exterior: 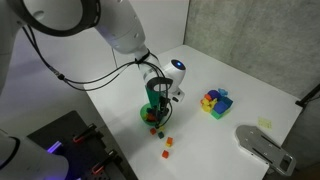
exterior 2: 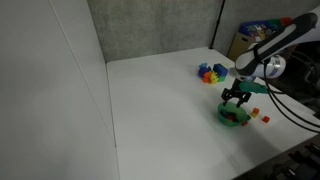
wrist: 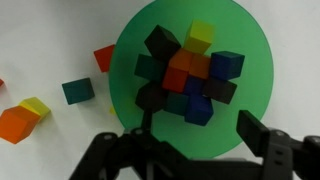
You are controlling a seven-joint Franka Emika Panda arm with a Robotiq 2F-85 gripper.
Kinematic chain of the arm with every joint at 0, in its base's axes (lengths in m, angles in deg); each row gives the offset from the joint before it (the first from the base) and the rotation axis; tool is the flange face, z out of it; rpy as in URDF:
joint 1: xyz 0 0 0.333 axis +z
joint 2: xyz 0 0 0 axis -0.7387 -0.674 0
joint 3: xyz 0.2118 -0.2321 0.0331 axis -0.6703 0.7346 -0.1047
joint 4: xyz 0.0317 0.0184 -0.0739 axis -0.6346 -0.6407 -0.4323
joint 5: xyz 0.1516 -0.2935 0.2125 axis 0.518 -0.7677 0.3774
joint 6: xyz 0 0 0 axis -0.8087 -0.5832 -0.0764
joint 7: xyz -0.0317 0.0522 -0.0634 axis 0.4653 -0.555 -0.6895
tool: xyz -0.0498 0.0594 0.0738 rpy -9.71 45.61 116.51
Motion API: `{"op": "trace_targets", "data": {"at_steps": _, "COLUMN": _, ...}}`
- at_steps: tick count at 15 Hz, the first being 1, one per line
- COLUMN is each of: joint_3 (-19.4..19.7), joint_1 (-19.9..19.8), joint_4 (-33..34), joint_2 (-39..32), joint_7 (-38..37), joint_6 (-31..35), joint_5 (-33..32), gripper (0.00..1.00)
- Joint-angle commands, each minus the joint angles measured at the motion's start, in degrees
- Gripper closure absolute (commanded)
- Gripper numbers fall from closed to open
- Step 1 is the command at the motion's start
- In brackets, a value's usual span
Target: Remove a blue block from the green bowl and place it on the table
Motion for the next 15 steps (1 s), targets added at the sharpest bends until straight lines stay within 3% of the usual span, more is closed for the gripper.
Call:
{"op": "trace_targets", "data": {"at_steps": 1, "joint_3": -1.1, "joint_1": -1.1, "joint_4": 2.4, "joint_2": -1.8, "joint_7": -0.9, "joint_6": -1.0, "joint_5": 0.9, "gripper": 0.29}}
{"op": "trace_targets", "data": {"at_steps": 2, "joint_3": -1.2, "joint_1": -1.2, "joint_4": 2.6, "joint_2": -2.1, "joint_7": -0.8, "joint_6": -1.0, "joint_5": 0.9, "gripper": 0.36}}
{"op": "trace_targets", "data": {"at_steps": 8, "joint_3": -1.8, "joint_1": -1.3, "joint_4": 3.6, "joint_2": -3.5, "joint_7": -0.5, "joint_6": -0.6, "joint_5": 1.0, "gripper": 0.3}}
{"op": "trace_targets", "data": {"at_steps": 15, "joint_3": -2.4, "joint_1": -1.4, "joint_4": 3.8, "joint_2": -4.7, "joint_7": 0.0, "joint_6": 1.3, "joint_5": 1.2, "gripper": 0.33}}
